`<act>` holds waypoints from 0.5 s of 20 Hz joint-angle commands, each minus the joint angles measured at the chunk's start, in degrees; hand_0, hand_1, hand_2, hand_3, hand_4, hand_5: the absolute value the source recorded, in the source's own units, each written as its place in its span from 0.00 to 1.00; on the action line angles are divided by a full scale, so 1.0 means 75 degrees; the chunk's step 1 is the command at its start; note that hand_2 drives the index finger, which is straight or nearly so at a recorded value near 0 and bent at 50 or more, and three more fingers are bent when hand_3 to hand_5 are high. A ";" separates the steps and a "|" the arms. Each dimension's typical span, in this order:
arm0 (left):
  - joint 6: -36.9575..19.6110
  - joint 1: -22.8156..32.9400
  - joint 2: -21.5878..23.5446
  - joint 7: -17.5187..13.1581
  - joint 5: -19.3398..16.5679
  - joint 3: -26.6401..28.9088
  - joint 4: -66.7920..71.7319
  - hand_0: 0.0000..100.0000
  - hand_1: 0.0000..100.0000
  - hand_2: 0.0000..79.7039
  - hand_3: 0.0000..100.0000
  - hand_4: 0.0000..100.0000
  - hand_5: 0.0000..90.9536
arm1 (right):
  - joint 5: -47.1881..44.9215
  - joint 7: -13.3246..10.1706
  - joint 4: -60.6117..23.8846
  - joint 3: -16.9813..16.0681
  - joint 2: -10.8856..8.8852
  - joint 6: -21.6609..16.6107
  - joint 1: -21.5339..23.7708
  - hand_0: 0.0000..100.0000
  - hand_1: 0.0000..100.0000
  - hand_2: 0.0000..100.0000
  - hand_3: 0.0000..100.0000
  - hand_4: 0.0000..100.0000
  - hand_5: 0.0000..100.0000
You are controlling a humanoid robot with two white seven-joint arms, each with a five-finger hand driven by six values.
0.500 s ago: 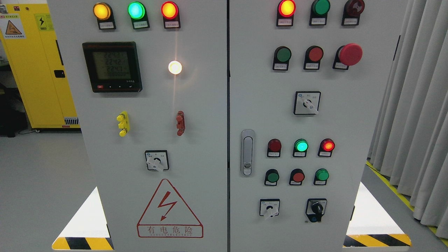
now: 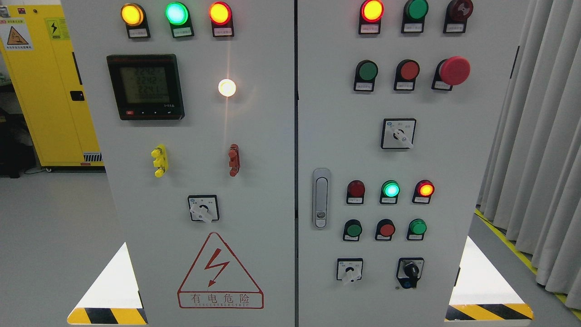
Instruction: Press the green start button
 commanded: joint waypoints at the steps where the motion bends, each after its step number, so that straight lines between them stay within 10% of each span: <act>1: 0.0005 -0.0234 -0.0092 -0.0004 0.0000 0.0000 -0.0152 0.12 0.56 0.00 0.00 0.00 0.00 | -0.0211 0.0052 0.0006 0.0165 0.0001 -0.0017 0.0000 0.16 0.28 0.00 0.00 0.00 0.00; 10: 0.0005 -0.0234 -0.0057 -0.0004 0.0000 0.0000 -0.0152 0.12 0.56 0.00 0.00 0.00 0.00 | -0.0141 0.0976 -0.1995 0.0153 0.0481 -0.0743 0.0070 0.17 0.32 0.00 0.00 0.00 0.00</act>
